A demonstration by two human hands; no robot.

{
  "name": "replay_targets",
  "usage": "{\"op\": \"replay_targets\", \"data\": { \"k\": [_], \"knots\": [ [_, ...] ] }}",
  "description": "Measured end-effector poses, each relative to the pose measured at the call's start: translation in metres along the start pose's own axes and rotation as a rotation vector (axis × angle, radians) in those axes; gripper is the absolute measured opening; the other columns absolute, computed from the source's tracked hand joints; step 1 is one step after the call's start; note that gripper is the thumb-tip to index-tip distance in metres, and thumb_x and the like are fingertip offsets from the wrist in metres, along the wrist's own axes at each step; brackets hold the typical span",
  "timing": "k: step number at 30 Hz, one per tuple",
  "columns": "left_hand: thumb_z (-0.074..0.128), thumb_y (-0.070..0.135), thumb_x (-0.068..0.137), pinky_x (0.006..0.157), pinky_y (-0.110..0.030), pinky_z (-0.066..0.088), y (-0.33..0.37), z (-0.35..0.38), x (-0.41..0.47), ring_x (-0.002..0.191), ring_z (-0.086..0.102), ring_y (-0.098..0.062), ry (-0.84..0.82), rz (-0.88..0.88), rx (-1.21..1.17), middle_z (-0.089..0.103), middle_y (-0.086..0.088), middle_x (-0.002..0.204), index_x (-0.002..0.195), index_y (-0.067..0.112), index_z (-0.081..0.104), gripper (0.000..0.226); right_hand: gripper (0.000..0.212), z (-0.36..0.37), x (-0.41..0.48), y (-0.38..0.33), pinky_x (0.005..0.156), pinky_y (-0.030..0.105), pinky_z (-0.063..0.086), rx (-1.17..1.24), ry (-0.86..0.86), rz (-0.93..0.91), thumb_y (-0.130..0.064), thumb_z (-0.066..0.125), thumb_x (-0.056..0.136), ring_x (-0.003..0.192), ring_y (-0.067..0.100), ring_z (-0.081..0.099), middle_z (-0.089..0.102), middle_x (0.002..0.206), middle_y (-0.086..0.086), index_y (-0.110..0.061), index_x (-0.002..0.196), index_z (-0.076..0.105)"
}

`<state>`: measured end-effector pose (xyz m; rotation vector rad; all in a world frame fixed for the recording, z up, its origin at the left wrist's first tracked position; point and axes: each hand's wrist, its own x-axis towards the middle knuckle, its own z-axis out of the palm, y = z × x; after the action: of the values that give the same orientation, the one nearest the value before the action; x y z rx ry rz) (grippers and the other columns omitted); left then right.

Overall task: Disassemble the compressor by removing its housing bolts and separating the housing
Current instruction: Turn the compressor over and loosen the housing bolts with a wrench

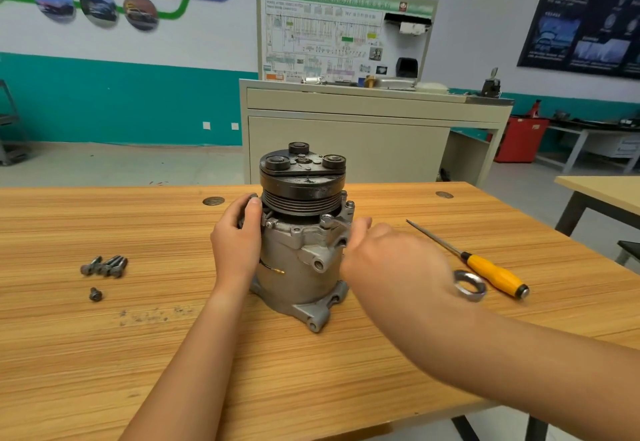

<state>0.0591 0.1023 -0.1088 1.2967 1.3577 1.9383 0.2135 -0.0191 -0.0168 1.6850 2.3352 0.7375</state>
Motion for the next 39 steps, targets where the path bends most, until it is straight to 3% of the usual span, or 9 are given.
{"op": "replay_targets", "data": {
  "k": [3,5,9,12,15,20,26,33,39],
  "knots": [
    [0.049,0.025,0.095,0.080,-0.013,0.041,0.001,-0.001,0.000,0.098,0.056,-0.004,-0.004,0.005,-0.008,0.063,0.009,0.103,0.115,0.015,0.065,0.027,0.069,-0.007,0.008,-0.023,0.039,0.028,0.028,-0.071,-0.084,-0.062,0.022,0.004,0.061,0.090,0.030,0.056,0.042,0.117,0.031,0.027,0.129,0.003],
    [0.050,0.025,0.095,0.080,-0.012,0.041,0.001,-0.001,0.000,0.101,0.055,-0.006,-0.005,0.007,-0.013,0.064,0.007,0.105,0.116,0.014,0.065,0.028,0.077,-0.003,0.008,-0.017,0.039,0.028,0.028,-0.122,-0.045,-0.126,0.023,0.007,0.054,0.085,0.027,0.056,0.045,0.116,0.032,0.026,0.130,0.002],
    [0.050,0.025,0.095,0.079,-0.008,0.039,-0.001,-0.001,0.001,0.097,0.055,0.001,-0.005,-0.002,-0.020,0.062,0.013,0.102,0.116,0.015,0.064,0.028,0.060,0.010,0.004,0.025,0.038,0.027,0.030,-0.142,0.037,-0.146,0.013,0.030,0.087,0.056,0.017,0.037,0.048,0.087,0.015,0.009,0.141,0.004],
    [0.050,0.025,0.095,0.078,-0.008,0.039,-0.002,-0.001,0.001,0.093,0.054,0.009,-0.003,-0.005,-0.029,0.061,0.019,0.098,0.115,0.018,0.064,0.025,0.058,0.023,0.018,0.060,0.041,0.023,0.029,-0.158,0.084,-0.147,-0.003,0.047,0.090,0.058,0.015,0.040,0.041,0.075,0.004,-0.007,0.139,0.017],
    [0.050,0.025,0.095,0.077,-0.008,0.039,-0.002,0.000,0.000,0.093,0.052,0.013,-0.001,-0.009,-0.037,0.059,0.024,0.096,0.114,0.020,0.064,0.024,0.045,0.053,0.046,0.082,0.057,0.033,0.048,-0.132,0.329,-0.216,0.003,0.057,0.083,0.075,0.026,0.059,0.061,0.091,0.010,-0.003,0.125,0.044],
    [0.050,0.026,0.095,0.080,-0.010,0.040,-0.001,-0.002,0.000,0.094,0.053,0.009,-0.003,-0.013,-0.033,0.061,0.018,0.099,0.116,0.018,0.064,0.026,0.016,0.088,0.082,0.066,0.056,0.033,0.053,0.210,0.802,-0.187,0.009,0.070,0.071,0.066,0.025,0.067,0.070,0.075,0.011,-0.001,0.083,0.069],
    [0.050,0.026,0.095,0.092,-0.025,0.044,0.000,-0.001,0.000,0.107,0.056,-0.009,-0.008,-0.015,-0.034,0.065,0.003,0.113,0.118,0.012,0.065,0.031,0.032,0.072,0.045,0.069,0.044,0.033,0.041,0.678,0.949,0.088,-0.005,0.053,0.089,0.053,0.026,0.052,0.058,0.068,0.012,0.002,0.119,0.058],
    [0.050,0.025,0.095,0.083,-0.016,0.041,0.001,0.000,0.000,0.100,0.056,-0.005,0.015,-0.020,-0.029,0.063,0.012,0.100,0.110,0.018,0.066,0.023,0.045,0.049,-0.004,0.051,0.052,0.029,0.036,0.302,0.422,0.087,-0.027,0.034,0.098,0.069,0.023,0.052,0.054,0.088,-0.001,-0.033,0.142,0.024],
    [0.050,0.024,0.094,0.086,-0.021,0.044,0.003,-0.001,0.001,0.101,0.057,-0.008,0.009,-0.025,-0.025,0.066,0.003,0.107,0.111,0.013,0.067,0.026,0.050,0.031,0.005,0.030,0.045,0.028,0.022,0.151,0.213,0.091,-0.003,0.036,0.091,0.079,0.028,0.053,0.035,0.077,0.003,-0.015,0.138,0.024]
  ]
}}
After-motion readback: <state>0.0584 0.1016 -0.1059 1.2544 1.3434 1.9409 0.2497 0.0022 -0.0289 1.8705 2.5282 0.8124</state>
